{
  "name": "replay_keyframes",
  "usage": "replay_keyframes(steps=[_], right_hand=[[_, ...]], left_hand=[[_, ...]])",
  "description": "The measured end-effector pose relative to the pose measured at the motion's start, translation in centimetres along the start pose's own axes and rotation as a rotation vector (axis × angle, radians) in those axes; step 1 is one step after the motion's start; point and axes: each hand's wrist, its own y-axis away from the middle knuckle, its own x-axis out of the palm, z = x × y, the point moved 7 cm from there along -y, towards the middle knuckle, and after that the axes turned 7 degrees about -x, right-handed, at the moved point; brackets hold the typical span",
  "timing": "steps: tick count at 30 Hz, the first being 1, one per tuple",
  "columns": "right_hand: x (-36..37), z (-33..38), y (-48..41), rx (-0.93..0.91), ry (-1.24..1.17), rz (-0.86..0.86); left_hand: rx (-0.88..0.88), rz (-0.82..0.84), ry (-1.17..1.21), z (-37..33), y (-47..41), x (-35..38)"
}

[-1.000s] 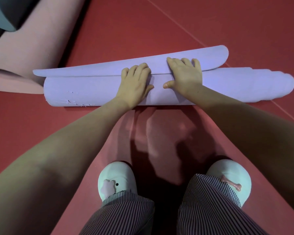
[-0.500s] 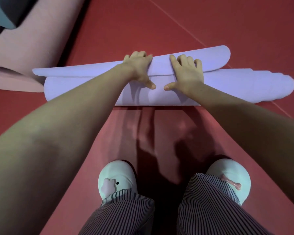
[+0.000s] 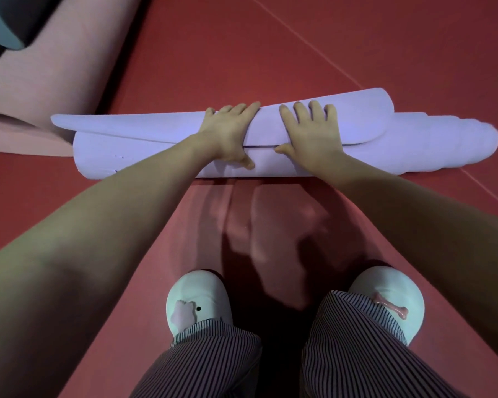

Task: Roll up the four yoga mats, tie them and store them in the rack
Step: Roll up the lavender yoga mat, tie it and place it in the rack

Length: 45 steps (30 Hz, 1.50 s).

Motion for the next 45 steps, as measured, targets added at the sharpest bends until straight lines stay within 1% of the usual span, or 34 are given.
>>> replay_keyframes(steps=[1, 2, 5, 8, 12, 14, 16, 17, 18, 19, 20, 21, 22, 23, 24, 25, 26, 28, 30, 32, 33, 34, 35, 36, 38, 39, 40, 41, 42, 43, 45], right_hand=[[0.2, 0.3, 0.3, -0.007, 0.082, -0.033], [0.3, 0.8, 0.5, -0.033, 0.105, -0.048], [0.3, 2.3, 0.8, -0.111, -0.005, -0.083], [-0.7, 2.9, 1.2, -0.111, -0.019, -0.070], [0.4, 4.2, 2.8, -0.051, 0.059, -0.091], [1.1, 4.5, 4.1, 0.056, 0.047, -0.028], [1.1, 5.3, 4.8, 0.056, -0.103, 0.040], [1.0, 5.5, 5.2, 0.038, -0.244, 0.066], [0.4, 5.5, 5.6, 0.061, -0.432, 0.047], [-0.1, 5.2, 6.2, 0.146, -0.633, -0.017], [-0.2, 4.6, 6.8, 0.288, -0.830, -0.095], [-0.1, 4.1, 7.5, 0.470, -1.025, -0.143], [0.0, 3.9, 8.1, 0.667, -1.238, -0.143], [0.3, 4.2, 8.6, 0.850, -1.473, -0.098], [0.5, 4.6, 8.5, 0.990, -1.685, -0.051], [0.5, 4.8, 8.1, 1.094, -1.835, 0.022], [0.5, 5.1, 7.5, 1.152, -1.934, 0.115], [0.4, 5.2, 6.2, 1.172, -2.028, 0.289], [0.5, 5.4, 5.6, 1.202, -2.131, 0.378], [0.6, 5.7, 5.8, 1.248, -2.179, 0.478], [1.0, 6.3, 6.0, 1.247, -2.209, 0.498], [1.3, 6.8, 6.4, 1.291, -2.259, 0.466], [2.1, 7.2, 6.9, 1.338, -2.239, 0.456], [3.8, 7.4, 7.4, 1.327, -2.123, 0.438], [6.1, 7.8, 7.8, 1.195, -1.969, 0.359], [6.5, 7.4, 8.2, 1.204, -1.954, 0.238], [6.4, 7.5, 8.9, 1.282, -2.011, 0.146], [6.7, 7.7, 9.6, 1.345, -2.055, 0.102], [7.6, 8.2, 10.1, 1.404, -2.098, 0.092], [7.9, 8.3, 10.6, 1.471, -2.147, 0.034], [7.6, 9.0, 11.3, 1.452, -2.304, -0.056]], left_hand=[[0.006, -0.036, -0.001, 0.0, 0.2, -0.1], [0.015, -0.070, 0.000, 0.1, 0.4, -0.1], [0.033, -0.130, 0.000, 0.0, 1.0, 0.4], [0.036, -0.154, 0.002, 0.1, 1.4, 0.9], [0.072, -0.195, -0.068, 0.1, 2.4, 1.8], [0.120, -0.238, -0.103, -0.1, 3.1, 2.3], [0.173, -0.245, -0.150, -0.6, 3.6, 2.8], [0.188, -0.245, -0.161, -0.7, 3.9, 2.9], [0.196, -0.235, -0.162, -0.8, 4.0, 3.0], [0.198, -0.226, -0.161, -1.0, 4.2, 3.0], [0.204, -0.228, -0.163, -1.1, 4.3, 2.9], [0.213, -0.252, -0.171, -1.2, 4.4, 2.7], [0.228, -0.297, -0.176, -1.2, 4.4, 2.6], [0.238, -0.339, -0.176, -1.2, 4.4, 2.5], [0.246, -0.374, -0.166, -1.2, 4.5, 2.5], [0.248, -0.403, -0.155, -1.3, 4.7, 2.5], [0.247, -0.431, -0.139, -1.4, 4.9, 2.6], [0.236, -0.473, -0.141, -1.4, 5.4, 3.1], [0.242, -0.510, -0.163, -1.5, 6.1, 3.9], [0.277, -0.535, -0.179, -1.7, 6.9, 5.3], [0.303, -0.555, -0.167, -1.8, 7.4, 5.8], [0.337, -0.583, -0.127, -1.8, 8.0, 5.9], [0.378, -0.628, -0.059, -1.9, 8.6, 5.6], [0.421, -0.673, 0.022, -2.0, 9.2, 4.9], [0.457, -0.730, 0.180, -2.5, 9.6, 2.5], [0.416, -0.720, 0.272, -2.8, 9.0, 1.1], [0.346, -0.695, 0.368, -3.1, 7.9, -0.3], [0.277, -0.658, 0.451, -3.7, 6.6, -1.4], [0.228, -0.589, 0.493, -4.6, 5.1, -2.0], [0.191, -0.469, 0.482, -5.8, 3.5, -2.2], [0.111, -0.116, 0.408, -7.9, 0.7, -0.7]])
